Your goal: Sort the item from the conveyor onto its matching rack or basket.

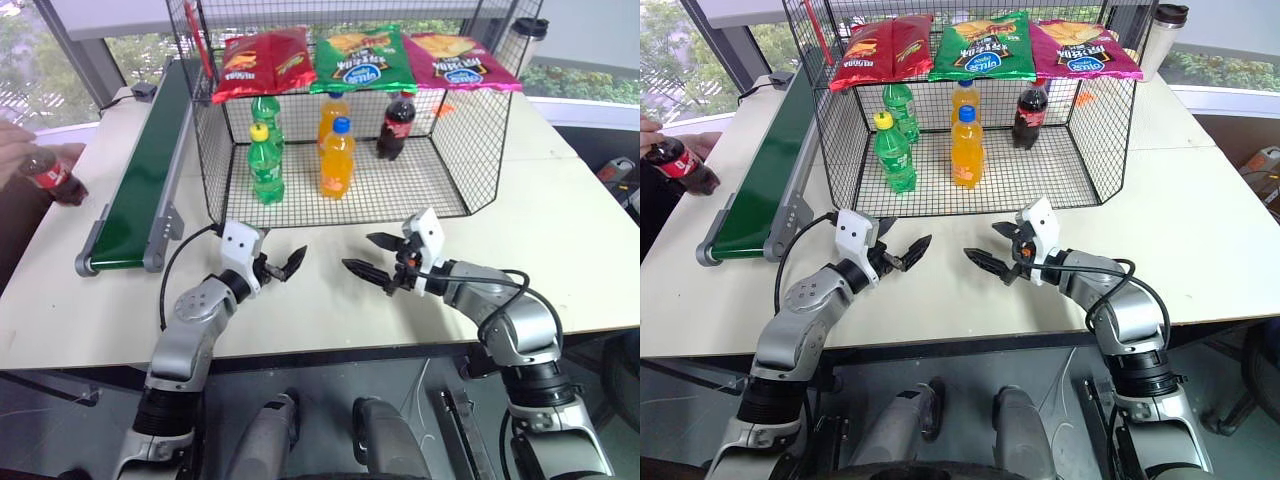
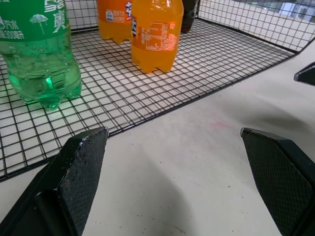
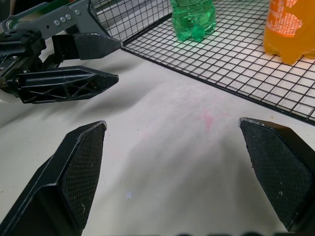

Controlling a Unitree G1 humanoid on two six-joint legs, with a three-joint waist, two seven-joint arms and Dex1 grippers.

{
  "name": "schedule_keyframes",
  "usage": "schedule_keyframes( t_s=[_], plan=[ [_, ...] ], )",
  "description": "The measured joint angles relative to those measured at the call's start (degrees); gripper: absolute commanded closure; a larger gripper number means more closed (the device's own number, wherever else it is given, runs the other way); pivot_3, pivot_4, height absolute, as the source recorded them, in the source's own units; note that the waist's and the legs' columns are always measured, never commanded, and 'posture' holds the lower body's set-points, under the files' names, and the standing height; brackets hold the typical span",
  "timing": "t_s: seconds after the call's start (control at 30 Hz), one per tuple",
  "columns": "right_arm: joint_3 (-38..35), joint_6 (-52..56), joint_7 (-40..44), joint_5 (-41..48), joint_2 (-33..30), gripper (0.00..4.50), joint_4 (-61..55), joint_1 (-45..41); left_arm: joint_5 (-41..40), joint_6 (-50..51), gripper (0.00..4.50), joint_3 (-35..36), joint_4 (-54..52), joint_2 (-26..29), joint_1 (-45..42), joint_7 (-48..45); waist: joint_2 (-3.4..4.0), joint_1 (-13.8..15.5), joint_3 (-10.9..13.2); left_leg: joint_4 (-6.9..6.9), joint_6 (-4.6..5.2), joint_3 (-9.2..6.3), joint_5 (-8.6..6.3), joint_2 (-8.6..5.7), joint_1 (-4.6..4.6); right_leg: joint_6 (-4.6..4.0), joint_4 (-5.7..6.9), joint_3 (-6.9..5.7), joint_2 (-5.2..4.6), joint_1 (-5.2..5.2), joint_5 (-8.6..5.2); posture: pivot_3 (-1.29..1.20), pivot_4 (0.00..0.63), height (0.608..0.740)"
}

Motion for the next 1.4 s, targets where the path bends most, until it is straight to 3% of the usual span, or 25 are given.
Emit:
schedule_keyframes(
  t_s=[1.4],
  plan=[
    [0.1,-0.1,-0.1,0.2,0.1,0.03,-0.6,0.0,1.3,-2.7,0.0,0.0,1.2,-0.1,1.7,-0.1,0.0,0.0,0.0,-0.02,0.0,-0.01,0.0,0.0,0.0,0.0,-0.02,-0.01,-0.01,0.0,0.0,0.0,0.15,0.738]
  ],
)
